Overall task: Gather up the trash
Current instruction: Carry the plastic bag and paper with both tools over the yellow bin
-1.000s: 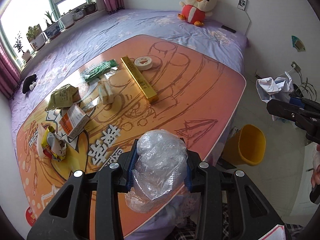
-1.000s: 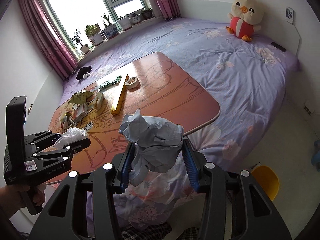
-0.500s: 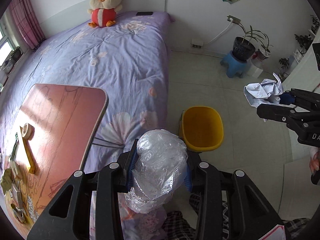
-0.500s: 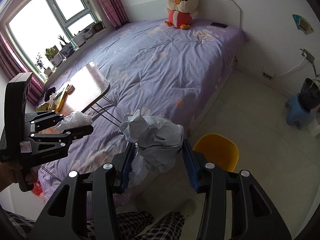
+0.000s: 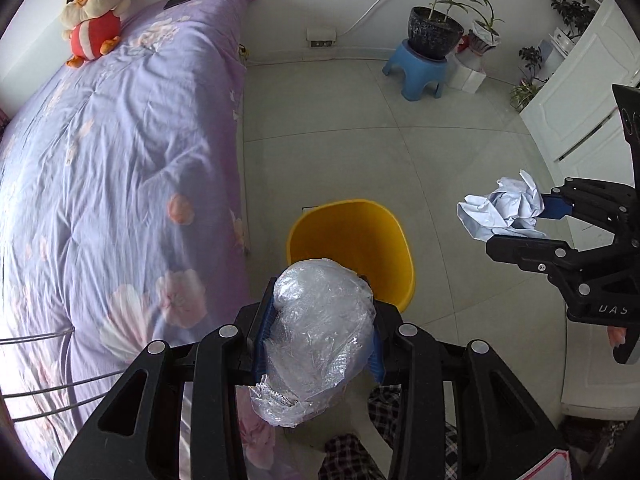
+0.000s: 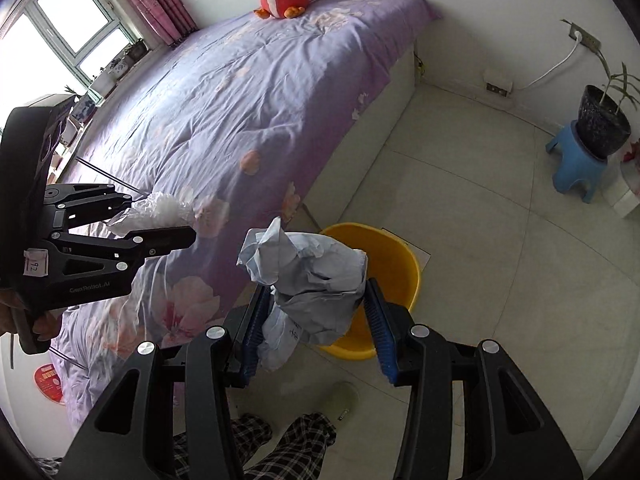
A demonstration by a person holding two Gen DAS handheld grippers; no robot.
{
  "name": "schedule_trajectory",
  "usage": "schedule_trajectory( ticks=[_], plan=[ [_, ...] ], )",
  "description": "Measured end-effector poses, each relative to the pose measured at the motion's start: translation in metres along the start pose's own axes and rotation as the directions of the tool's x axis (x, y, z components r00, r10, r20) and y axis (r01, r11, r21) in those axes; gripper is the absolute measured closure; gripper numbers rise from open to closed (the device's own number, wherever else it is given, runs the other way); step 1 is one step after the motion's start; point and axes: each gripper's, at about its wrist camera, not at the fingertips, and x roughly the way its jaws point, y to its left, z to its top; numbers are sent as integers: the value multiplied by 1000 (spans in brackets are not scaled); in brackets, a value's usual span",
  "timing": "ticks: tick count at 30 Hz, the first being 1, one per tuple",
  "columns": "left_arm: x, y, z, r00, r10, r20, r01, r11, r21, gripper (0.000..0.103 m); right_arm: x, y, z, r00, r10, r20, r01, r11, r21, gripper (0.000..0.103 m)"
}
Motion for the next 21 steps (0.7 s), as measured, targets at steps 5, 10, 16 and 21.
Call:
schedule_trajectory(
  ticks=[5,10,16,21],
  plan=[
    [64,-3,11,996,-20,-87,19,1000,-19,66,57,-33,-1,998,24,-58,-23,1000,12,54],
    [115,-6,17,988,-16,-154,15,1000,-9,66,102,-55,-4,994,45,-103,-42,999,29,54],
    [150,-9,22,981,-21,-194,21,1000,-2,66,144,-73,-8,986,64,-153,-58,997,48,54],
    [160,-12,26,980,-6,-198,8,1000,6,58,164,-79,-13,983,69,-171,-61,997,50,48]
  ],
)
